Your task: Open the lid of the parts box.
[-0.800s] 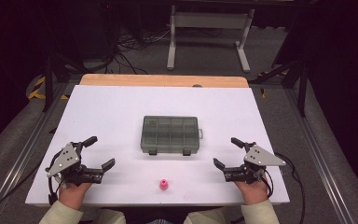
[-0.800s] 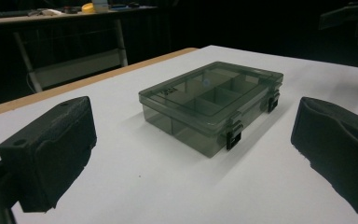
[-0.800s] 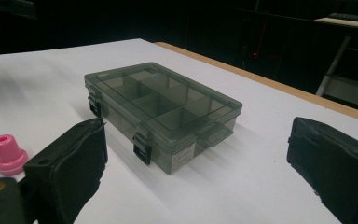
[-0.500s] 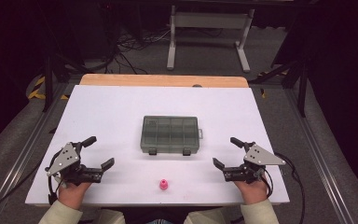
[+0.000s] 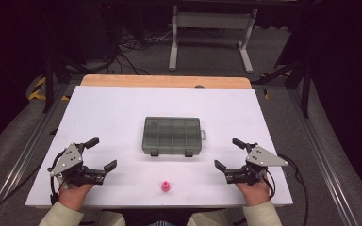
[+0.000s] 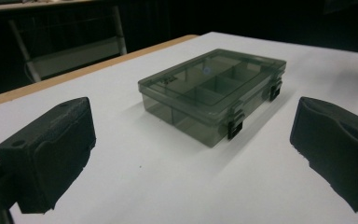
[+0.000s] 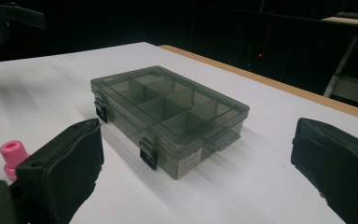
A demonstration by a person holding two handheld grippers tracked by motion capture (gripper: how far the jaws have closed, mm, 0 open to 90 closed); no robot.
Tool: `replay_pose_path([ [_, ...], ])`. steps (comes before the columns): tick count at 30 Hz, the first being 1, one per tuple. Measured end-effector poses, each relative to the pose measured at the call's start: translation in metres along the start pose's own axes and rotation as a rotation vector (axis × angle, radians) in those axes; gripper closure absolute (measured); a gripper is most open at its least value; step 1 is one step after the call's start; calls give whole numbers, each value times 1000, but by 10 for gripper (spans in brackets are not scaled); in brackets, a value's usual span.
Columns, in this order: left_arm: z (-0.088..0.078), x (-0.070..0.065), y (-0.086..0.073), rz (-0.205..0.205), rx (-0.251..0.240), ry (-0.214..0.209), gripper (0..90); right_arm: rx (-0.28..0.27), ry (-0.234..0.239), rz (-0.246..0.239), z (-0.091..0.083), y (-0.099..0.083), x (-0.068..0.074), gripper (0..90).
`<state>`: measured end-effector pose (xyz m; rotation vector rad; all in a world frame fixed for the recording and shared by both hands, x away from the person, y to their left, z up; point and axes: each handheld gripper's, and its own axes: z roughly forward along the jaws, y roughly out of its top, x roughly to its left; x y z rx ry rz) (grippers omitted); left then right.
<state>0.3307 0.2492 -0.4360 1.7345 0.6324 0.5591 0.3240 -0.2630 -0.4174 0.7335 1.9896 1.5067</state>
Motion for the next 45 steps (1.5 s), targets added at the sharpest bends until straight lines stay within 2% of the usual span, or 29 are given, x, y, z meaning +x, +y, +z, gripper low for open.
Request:
replay_pose_path([
  [3,2,2,1,-9,19,-13,8,10,-2,4,1,0,-1,31],
  [6,5,4,2,-35,13,-36,13,36,7,2,4,1,-2,32],
  [9,7,5,4,-54,14,-33,10,47,12,2,6,5,-3,39],
  [11,11,7,5,-68,57,-6,18,50,21,-1,8,8,-5,47],
  [14,20,11,7,-94,80,-26,20,64,35,2,14,13,-7,47],
  [25,41,15,16,-77,116,-78,24,116,72,-6,35,24,-12,55],
  [26,46,14,19,-52,129,-88,26,123,78,-7,38,25,-12,58],
  [32,57,12,25,-13,138,-105,30,137,81,2,45,27,-15,59],
  [37,71,12,29,-11,137,-126,32,160,95,-12,55,32,-16,62],
  [41,78,11,31,-17,126,-127,33,164,96,-12,59,35,-17,64],
  [43,81,12,31,-33,107,-134,32,165,95,-5,63,33,-18,65],
  [45,83,14,29,-69,89,-129,32,155,113,12,65,31,-18,64],
])
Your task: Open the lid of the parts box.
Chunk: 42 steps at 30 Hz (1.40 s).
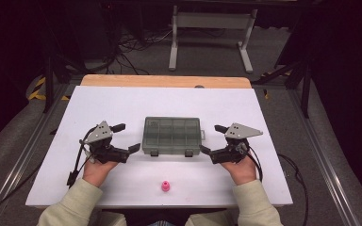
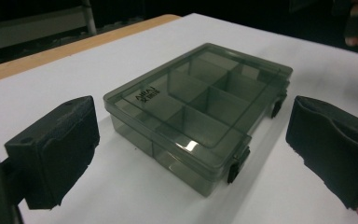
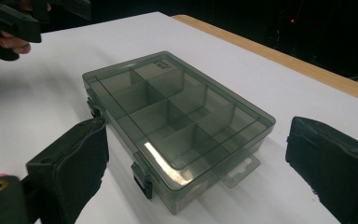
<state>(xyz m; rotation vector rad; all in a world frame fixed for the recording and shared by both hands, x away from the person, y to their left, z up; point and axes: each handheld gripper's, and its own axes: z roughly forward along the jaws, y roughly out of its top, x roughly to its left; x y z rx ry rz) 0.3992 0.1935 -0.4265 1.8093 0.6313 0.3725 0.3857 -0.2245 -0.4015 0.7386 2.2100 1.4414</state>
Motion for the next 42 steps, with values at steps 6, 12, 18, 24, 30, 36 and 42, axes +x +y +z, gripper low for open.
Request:
replay_pose_path([
  [6,10,-2,-6,30,39,-6,34,13,1,9,5,-6,0,64],
  [12,17,2,-13,-2,61,-30,34,88,2,5,10,-9,0,138],
  [18,22,3,-16,2,107,-55,82,121,13,16,15,-14,-2,167],
  [24,24,5,-18,9,168,-71,130,158,26,20,20,-20,-2,188],
  [30,25,5,-20,10,206,-82,150,184,36,29,24,-26,-3,194],
  [36,25,7,-23,0,252,-99,169,216,45,28,26,-31,-2,200],
  [42,26,7,-24,-1,281,-100,181,243,51,25,28,-33,-1,210],
])
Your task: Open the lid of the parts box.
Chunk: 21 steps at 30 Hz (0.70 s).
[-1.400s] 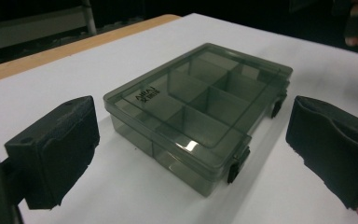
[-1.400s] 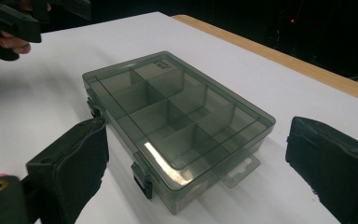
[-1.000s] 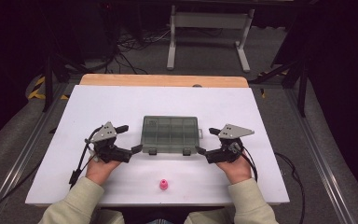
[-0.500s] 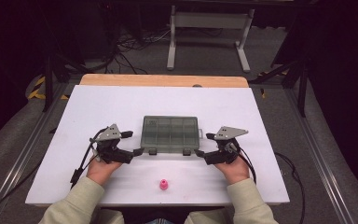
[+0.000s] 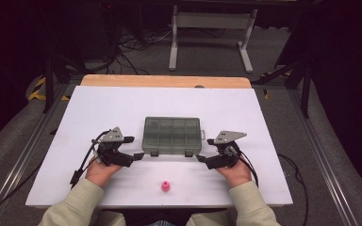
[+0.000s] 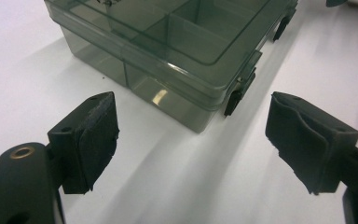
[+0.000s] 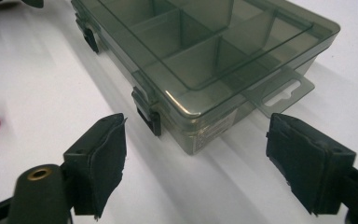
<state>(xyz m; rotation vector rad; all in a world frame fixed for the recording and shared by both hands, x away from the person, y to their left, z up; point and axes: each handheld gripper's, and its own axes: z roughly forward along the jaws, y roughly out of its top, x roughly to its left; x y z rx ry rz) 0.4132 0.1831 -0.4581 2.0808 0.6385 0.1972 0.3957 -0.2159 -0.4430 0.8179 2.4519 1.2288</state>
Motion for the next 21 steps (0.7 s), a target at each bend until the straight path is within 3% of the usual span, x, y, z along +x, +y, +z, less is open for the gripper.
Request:
replay_pose_path([
  [8,2,1,-1,4,39,-5,242,34,11,2,3,-1,0,256],
  [17,1,-1,0,19,43,-14,416,24,2,-13,2,-3,-1,517],
  [21,0,-2,0,28,48,-18,495,24,-4,-16,2,-3,-2,560],
])
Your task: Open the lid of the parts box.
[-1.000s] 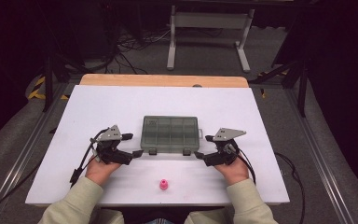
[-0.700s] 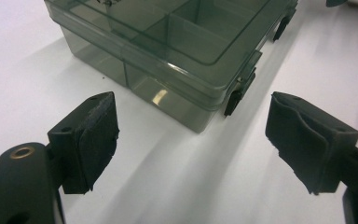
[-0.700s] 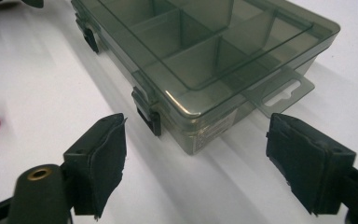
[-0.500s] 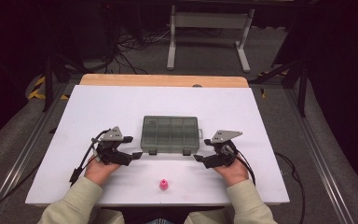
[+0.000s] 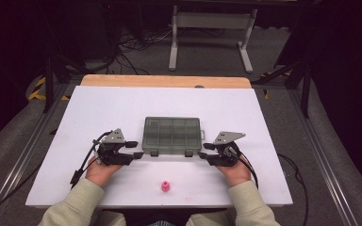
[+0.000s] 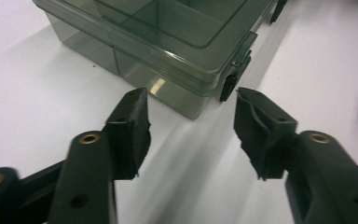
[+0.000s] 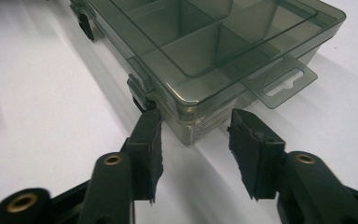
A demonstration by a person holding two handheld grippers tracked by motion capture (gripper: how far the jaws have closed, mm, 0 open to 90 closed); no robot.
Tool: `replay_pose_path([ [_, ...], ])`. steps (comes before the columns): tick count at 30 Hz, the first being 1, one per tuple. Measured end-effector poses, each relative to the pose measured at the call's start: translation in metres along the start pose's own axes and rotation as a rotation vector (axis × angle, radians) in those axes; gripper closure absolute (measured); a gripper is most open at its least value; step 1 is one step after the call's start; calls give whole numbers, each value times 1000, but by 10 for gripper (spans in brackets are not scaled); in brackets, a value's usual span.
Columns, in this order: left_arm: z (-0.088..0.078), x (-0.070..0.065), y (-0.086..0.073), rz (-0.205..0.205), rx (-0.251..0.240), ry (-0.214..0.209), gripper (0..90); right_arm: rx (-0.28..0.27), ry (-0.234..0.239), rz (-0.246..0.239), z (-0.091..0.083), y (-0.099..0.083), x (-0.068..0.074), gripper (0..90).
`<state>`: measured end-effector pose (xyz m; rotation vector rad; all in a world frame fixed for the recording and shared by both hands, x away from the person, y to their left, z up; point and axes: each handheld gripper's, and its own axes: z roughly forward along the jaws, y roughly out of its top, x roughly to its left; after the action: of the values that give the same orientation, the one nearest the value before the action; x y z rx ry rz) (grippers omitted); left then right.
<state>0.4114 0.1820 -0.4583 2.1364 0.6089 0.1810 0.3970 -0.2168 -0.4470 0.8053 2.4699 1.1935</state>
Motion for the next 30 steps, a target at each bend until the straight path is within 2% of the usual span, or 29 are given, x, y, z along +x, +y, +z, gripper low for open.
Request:
replay_pose_path([
  [3,0,-1,0,12,4,0,545,0,1,-5,1,0,1,608],
  [5,0,-2,0,11,5,-3,558,0,1,-8,1,0,1,616],
  [9,0,-4,1,33,15,-3,634,-2,0,-10,1,0,1,629],
  [14,-1,-4,1,47,-2,6,683,-1,0,-13,1,0,1,656],
  [19,2,-5,2,57,7,10,706,-1,1,-17,2,0,2,665],
  [25,3,-7,3,68,11,34,726,-3,4,-15,2,0,1,665],
  [30,4,-7,3,68,16,31,730,-5,6,-12,2,0,1,665],
])
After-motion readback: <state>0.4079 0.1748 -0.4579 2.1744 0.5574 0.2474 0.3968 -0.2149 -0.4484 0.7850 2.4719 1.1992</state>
